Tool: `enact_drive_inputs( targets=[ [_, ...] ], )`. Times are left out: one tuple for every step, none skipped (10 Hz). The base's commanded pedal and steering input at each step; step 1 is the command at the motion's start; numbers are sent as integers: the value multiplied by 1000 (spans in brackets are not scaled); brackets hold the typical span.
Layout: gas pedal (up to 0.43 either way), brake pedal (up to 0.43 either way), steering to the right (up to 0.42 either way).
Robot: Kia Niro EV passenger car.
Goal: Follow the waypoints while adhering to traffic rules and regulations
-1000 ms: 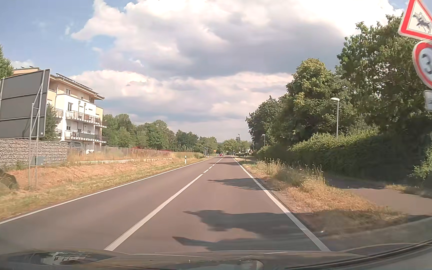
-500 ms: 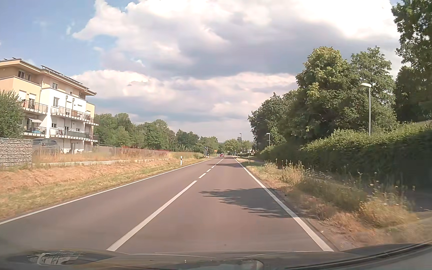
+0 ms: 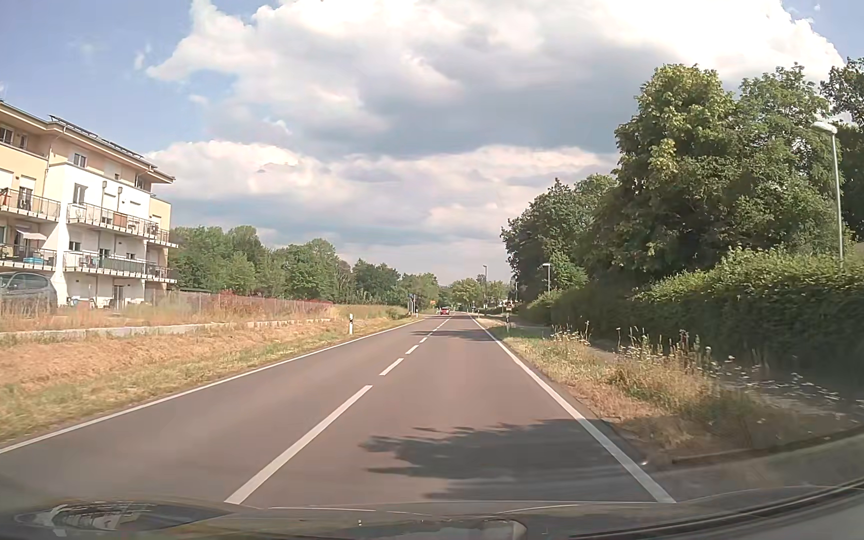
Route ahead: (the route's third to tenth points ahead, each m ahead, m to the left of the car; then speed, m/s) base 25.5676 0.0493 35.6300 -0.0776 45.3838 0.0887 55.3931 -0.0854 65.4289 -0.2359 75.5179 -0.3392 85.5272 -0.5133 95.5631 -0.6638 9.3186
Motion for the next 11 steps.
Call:
enact_drive_inputs(
  targets=[
    [0, 0, 1],
    [0, 0, 1],
    [0, 0, 1],
    [0, 0, 2],
    [0, 0, 2],
    [0, 0, 2],
    [0, 0, 2],
    [0, 0, 2],
    [0, 0, 2],
    [0, 0, 2],
    [0, 0, 2]
  ],
)
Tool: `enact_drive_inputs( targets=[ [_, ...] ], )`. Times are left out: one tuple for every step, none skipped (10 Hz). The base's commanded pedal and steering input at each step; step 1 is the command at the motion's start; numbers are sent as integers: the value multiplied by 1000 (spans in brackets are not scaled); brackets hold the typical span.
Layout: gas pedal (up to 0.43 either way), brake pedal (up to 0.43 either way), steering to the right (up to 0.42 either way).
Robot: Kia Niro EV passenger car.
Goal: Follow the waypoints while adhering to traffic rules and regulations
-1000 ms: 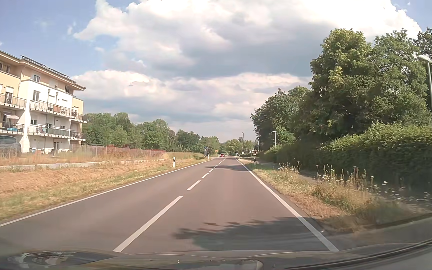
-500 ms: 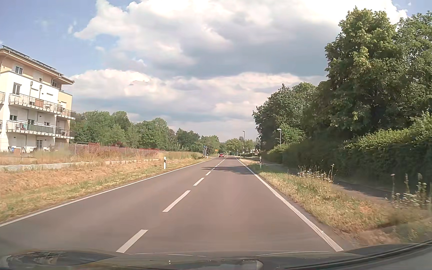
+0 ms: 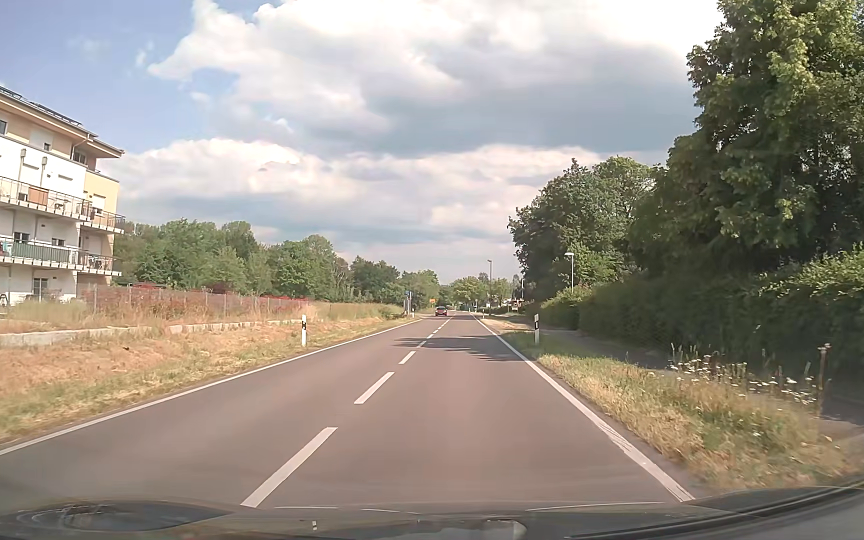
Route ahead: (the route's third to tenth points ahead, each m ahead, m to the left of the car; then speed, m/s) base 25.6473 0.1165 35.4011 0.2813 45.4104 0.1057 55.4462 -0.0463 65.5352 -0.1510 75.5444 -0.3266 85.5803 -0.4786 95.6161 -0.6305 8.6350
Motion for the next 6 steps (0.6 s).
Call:
enact_drive_inputs(
  targets=[
    [0, 0, 3],
    [0, 0, 4],
    [0, 0, 5],
    [0, 0, 6],
    [0, 0, 6],
    [0, 0, 6]
  ],
)
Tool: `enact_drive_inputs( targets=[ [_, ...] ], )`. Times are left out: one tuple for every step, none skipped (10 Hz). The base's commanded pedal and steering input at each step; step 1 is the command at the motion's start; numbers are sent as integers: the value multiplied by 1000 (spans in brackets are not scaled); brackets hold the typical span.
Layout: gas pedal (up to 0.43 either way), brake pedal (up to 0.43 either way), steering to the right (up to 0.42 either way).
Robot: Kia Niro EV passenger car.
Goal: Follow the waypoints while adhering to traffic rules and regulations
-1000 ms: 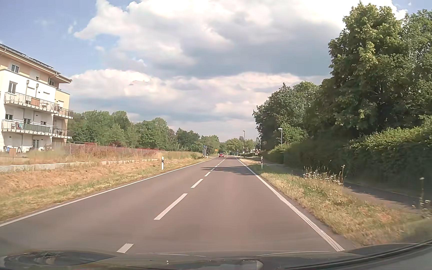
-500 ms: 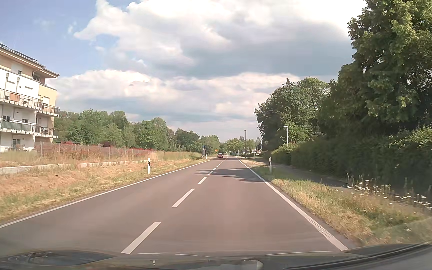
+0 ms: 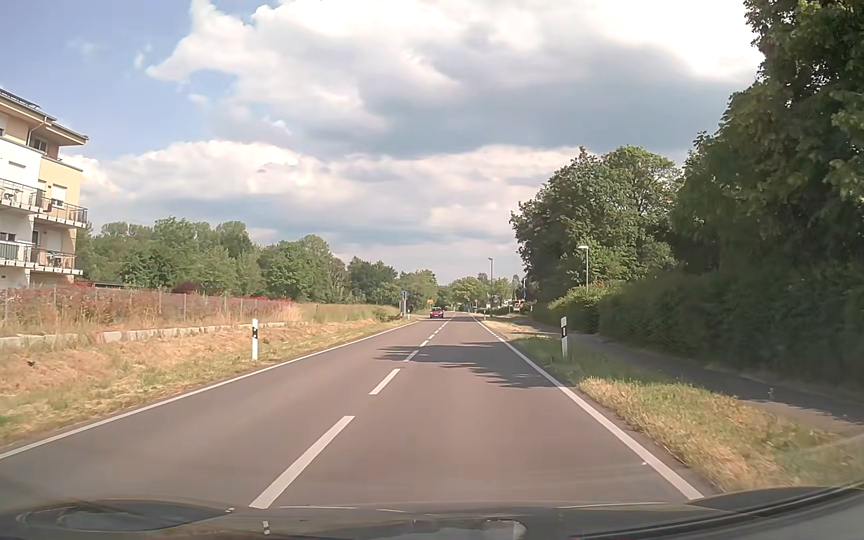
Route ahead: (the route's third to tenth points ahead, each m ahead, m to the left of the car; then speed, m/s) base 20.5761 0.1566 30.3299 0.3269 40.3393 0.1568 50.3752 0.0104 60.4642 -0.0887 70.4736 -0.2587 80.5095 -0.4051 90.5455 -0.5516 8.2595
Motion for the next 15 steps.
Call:
enact_drive_inputs(
  targets=[
    [0, 0, 6],
    [0, 0, 6],
    [0, 0, 6],
    [0, 0, 6],
    [0, 0, 7],
    [0, 0, 6],
    [0, 0, 7],
    [0, 0, 7],
    [0, 0, 7],
    [0, 0, 7],
    [0, 0, 7],
    [0, 0, 7],
    [0, 0, 7],
    [28, 0, 6],
    [39, 0, 6]
  ],
)
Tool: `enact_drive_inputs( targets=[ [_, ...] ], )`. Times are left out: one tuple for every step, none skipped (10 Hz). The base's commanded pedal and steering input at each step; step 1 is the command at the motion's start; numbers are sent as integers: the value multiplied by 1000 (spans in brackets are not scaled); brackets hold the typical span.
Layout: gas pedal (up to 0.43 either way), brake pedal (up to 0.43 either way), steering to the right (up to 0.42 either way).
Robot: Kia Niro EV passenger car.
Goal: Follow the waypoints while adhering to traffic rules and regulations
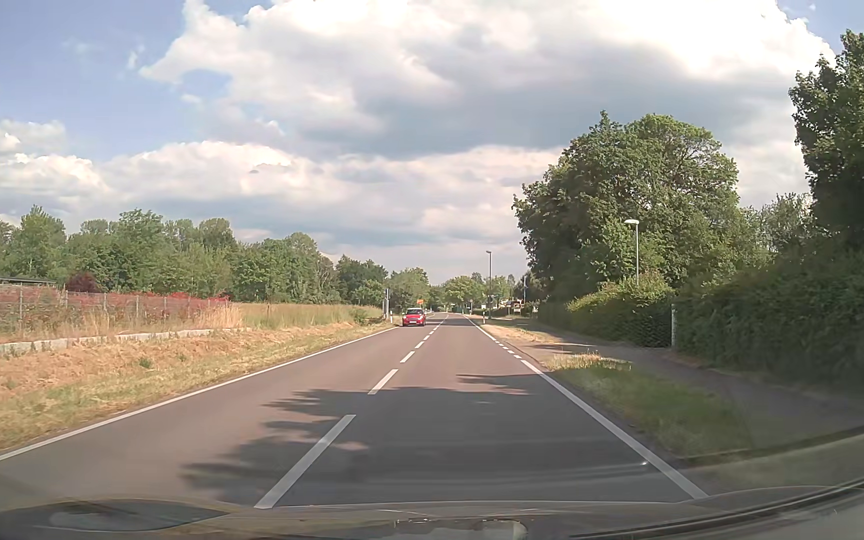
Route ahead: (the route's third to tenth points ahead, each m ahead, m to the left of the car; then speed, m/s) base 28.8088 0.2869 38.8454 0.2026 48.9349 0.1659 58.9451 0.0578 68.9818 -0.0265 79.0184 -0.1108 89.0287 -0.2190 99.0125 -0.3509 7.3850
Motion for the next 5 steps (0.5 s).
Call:
enact_drive_inputs(
  targets=[
    [39, 0, 6],
    [47, 0, 6],
    [47, 0, 6],
    [47, 0, 6],
    [47, 0, 6]
  ],
)
